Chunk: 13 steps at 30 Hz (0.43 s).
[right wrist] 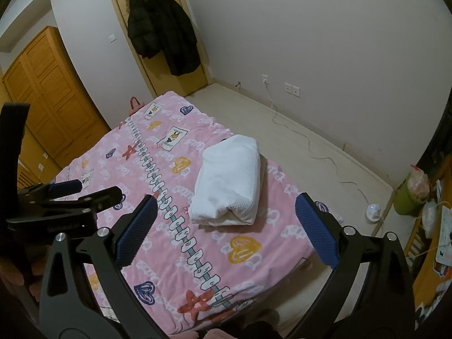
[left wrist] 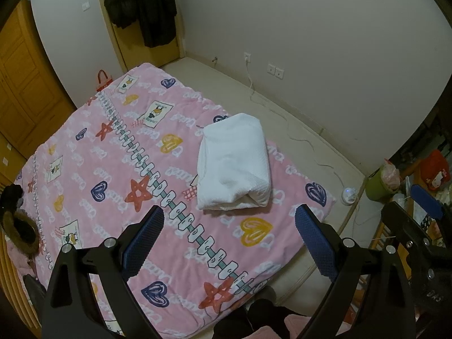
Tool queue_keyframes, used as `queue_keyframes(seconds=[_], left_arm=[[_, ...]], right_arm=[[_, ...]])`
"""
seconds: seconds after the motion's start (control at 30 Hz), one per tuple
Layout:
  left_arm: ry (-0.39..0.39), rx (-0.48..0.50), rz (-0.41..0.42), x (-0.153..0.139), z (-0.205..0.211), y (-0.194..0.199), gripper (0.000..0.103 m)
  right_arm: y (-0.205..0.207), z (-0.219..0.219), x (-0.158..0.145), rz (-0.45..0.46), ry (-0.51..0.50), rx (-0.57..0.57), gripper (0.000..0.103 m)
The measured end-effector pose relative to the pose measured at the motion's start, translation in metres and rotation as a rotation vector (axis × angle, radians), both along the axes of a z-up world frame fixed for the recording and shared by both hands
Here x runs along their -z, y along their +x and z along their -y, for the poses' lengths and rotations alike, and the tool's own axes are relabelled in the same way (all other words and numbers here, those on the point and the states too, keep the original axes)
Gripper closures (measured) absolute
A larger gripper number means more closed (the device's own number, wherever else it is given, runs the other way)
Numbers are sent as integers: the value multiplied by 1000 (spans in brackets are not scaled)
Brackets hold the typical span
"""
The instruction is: Fold large clothes
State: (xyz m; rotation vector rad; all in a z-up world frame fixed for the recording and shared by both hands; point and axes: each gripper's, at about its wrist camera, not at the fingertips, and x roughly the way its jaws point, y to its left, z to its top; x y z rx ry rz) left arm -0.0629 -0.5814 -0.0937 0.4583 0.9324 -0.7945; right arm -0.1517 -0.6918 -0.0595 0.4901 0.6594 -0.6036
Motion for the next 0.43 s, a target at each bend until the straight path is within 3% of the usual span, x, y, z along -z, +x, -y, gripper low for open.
queue_keyframes(seconds=[0.43], left_arm=[[-8, -3, -3, -7, 0, 0, 12]], right_arm=[[-4, -4, -1, 2, 4, 1, 7]])
